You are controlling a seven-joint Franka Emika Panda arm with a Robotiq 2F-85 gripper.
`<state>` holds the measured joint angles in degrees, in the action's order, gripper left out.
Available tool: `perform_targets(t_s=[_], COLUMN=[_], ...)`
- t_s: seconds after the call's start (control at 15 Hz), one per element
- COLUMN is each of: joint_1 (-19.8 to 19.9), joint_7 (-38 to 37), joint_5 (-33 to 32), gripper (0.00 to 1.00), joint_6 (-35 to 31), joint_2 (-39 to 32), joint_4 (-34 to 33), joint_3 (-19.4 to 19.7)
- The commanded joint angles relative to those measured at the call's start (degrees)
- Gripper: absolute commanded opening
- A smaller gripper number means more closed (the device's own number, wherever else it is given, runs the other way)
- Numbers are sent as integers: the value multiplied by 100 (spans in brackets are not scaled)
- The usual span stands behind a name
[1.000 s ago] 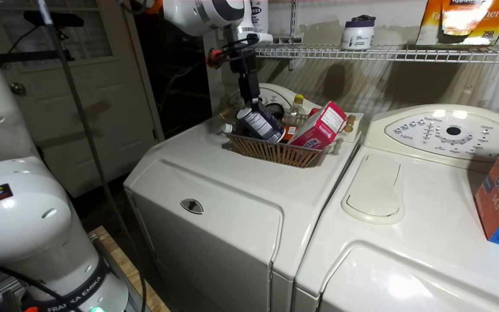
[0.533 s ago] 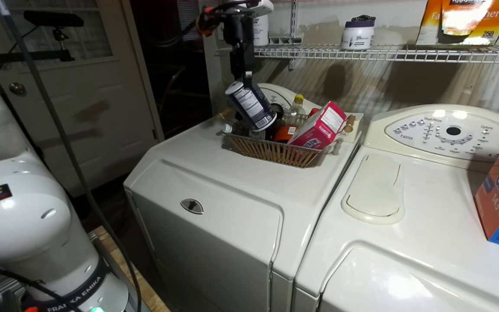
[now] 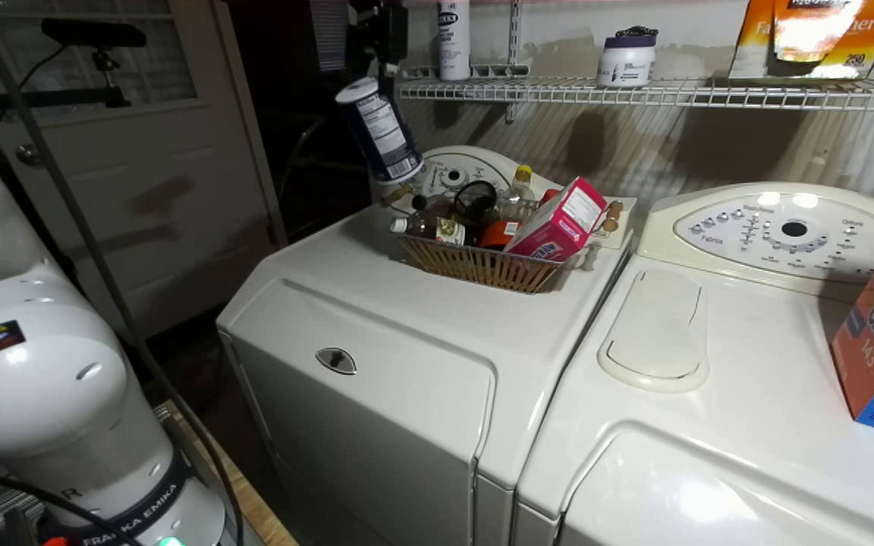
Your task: Take the can out of the basket and put it on the washing machine
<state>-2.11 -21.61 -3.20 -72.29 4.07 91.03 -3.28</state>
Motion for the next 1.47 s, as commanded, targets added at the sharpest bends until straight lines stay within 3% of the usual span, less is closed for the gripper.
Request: perform_targets(t_s=[0.0, 0.33, 0.4, 0.6, 0.93, 1.0, 1.4], joint_1=[-254, -809, -689, -874, -848, -848, -1423], joint_7=[416, 560, 417, 412, 419, 420, 1315], joint_5=[219, 3, 60, 61, 61, 61, -627], gripper=[69, 69, 94, 94, 94, 69, 69], joint_6=[893, 1478, 1099, 1199, 1236, 1237, 1421], joint_2=[-339, -799, -409, -633, -696, -696, -1982], joint_4=[-902, -1541, -965, -1179, -1268, -1272, -2624], joint_3=[-249, -818, -679, -807, -768, -768, -1167])
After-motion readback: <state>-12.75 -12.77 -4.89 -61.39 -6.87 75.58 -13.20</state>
